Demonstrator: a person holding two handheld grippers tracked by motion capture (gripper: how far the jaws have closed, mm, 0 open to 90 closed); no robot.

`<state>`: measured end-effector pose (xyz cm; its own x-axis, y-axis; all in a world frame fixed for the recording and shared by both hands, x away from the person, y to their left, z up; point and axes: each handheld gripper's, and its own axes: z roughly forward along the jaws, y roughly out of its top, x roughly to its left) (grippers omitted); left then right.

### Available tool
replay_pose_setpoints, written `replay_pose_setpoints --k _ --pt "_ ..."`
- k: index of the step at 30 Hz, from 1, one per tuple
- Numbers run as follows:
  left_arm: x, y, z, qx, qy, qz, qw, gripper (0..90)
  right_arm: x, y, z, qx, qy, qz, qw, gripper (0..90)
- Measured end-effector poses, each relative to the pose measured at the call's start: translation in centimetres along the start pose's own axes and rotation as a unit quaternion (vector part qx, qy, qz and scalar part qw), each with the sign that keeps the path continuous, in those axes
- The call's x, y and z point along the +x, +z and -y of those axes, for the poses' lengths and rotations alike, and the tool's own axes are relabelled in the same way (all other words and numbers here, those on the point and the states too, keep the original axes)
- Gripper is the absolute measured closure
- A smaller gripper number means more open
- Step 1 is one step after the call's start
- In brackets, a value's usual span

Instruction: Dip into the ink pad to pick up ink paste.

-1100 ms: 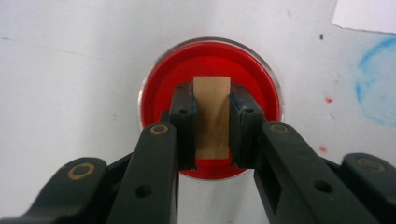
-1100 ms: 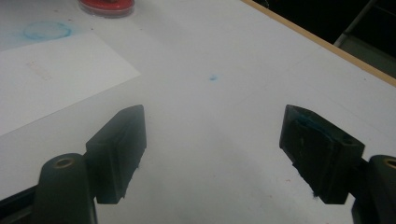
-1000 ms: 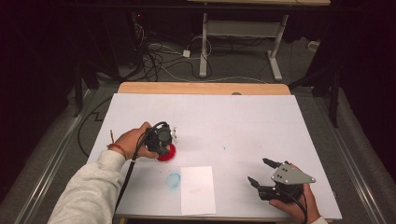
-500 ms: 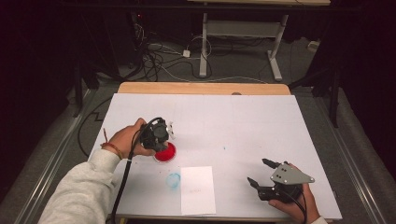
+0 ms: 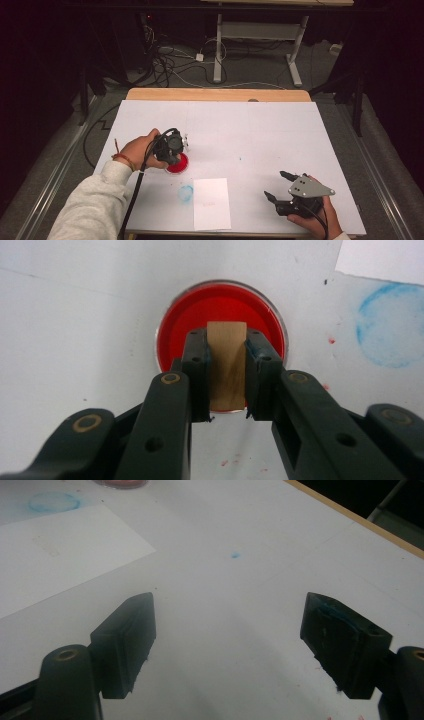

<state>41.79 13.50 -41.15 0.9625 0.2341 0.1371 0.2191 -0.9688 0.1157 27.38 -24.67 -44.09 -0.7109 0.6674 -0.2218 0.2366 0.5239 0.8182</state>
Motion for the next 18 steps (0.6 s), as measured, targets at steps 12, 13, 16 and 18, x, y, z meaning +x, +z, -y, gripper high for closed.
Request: replay_pose_setpoints --k 12,13,16,18 --pt "0.0 1.5 0.2 0.001 -0.012 0.028 0.9995 73.4 0.1 0.2 0.1 0.006 -0.002 0.001 1.0000 22.6" --pt "0.1 1.5 0.2 0.001 -0.016 0.029 0.9995 73.4 0.1 0.2 0.1 0.006 -0.002 0.001 1.0000 22.6" --pt "0.3 1.7 0.3 -0.003 -0.027 0.038 0.9989 73.4 0.0 0.2 0.1 0.007 -0.001 0.007 1.0000 22.8" --pt "0.4 1.7 0.5 -0.007 -0.032 0.042 0.9986 73.5 0.0 0.2 0.1 0.007 0.000 0.007 1.0000 22.9"
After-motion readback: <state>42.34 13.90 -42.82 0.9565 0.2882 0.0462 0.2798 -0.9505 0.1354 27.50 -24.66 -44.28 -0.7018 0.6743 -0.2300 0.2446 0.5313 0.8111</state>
